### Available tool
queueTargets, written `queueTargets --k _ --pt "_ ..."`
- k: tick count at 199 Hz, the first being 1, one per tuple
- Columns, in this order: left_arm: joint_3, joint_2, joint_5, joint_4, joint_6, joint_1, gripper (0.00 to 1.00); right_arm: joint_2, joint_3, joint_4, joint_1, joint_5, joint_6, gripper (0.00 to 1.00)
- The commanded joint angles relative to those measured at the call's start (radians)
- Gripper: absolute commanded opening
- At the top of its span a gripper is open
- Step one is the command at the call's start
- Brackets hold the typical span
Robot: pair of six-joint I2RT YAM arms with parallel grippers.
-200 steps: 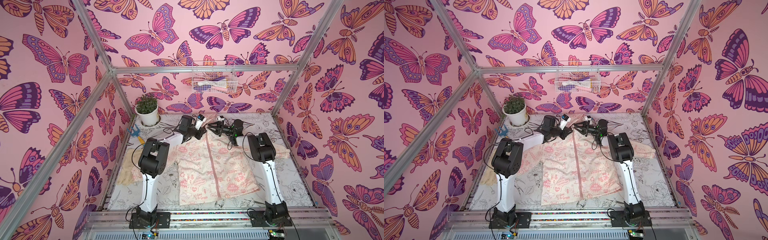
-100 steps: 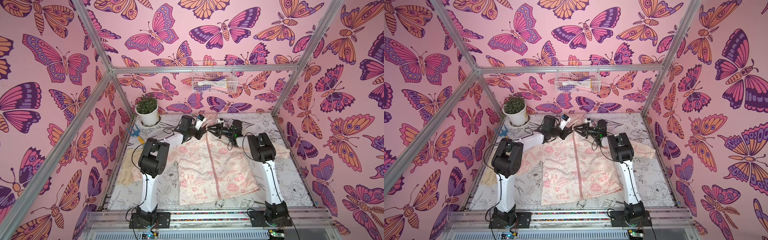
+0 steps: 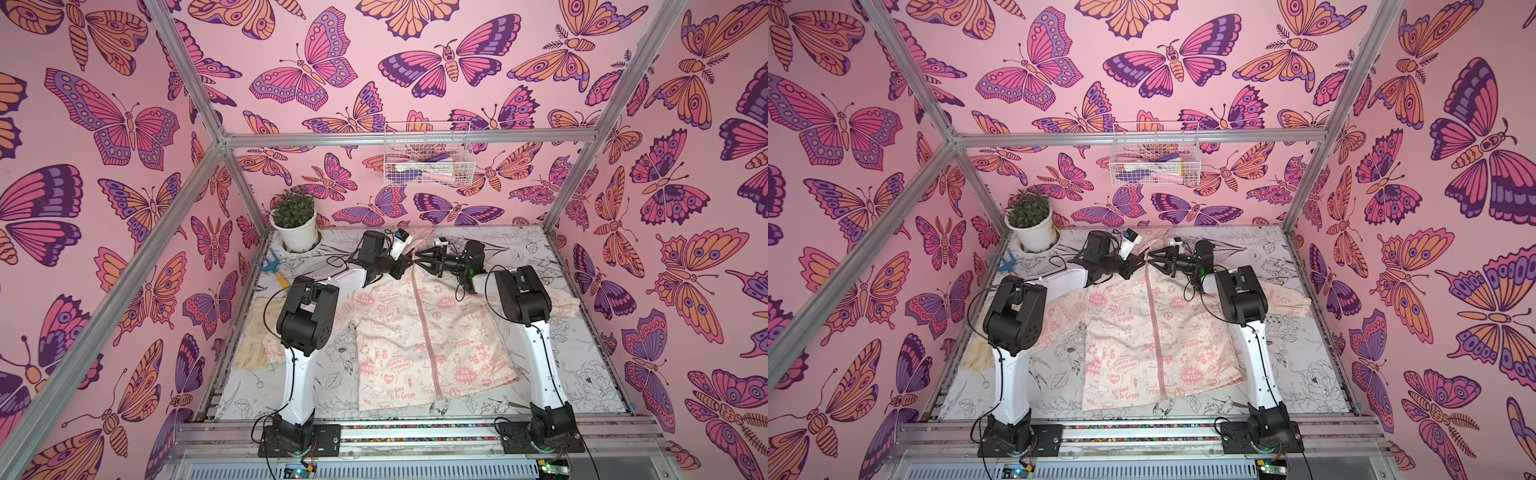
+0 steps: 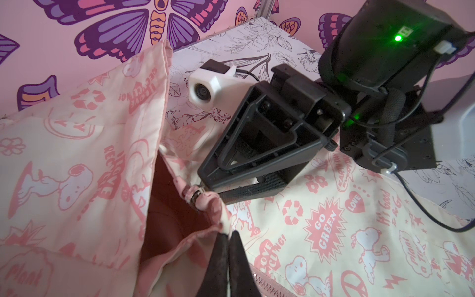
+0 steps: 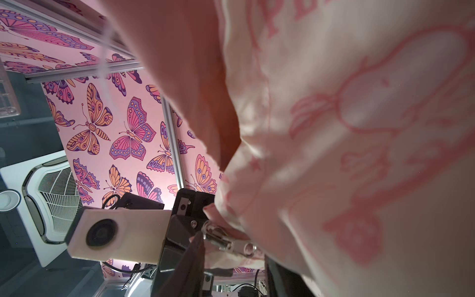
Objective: Unzip the jacket
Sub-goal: Unzip the zipper on the jacket.
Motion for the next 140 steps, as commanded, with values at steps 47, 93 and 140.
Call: queueTargets --k 47,93,140 --pt "0.017 -0.032 0.032 0.025 -0.034 -0.006 0.0 0.034 0.043 0.12 0.025 -0.057 0.069 0.47" --pt "0.0 -0.042 0.054 0.055 -0.058 0.002 0.0 0.029 0.009 0.093 0.024 -0.067 0.026 0.52" --pt "-0.02 -0.054 0.076 0.089 -0.077 0.004 0.0 -0.002 -0.014 -0.001 0.024 -0.073 -0.079 0.54"
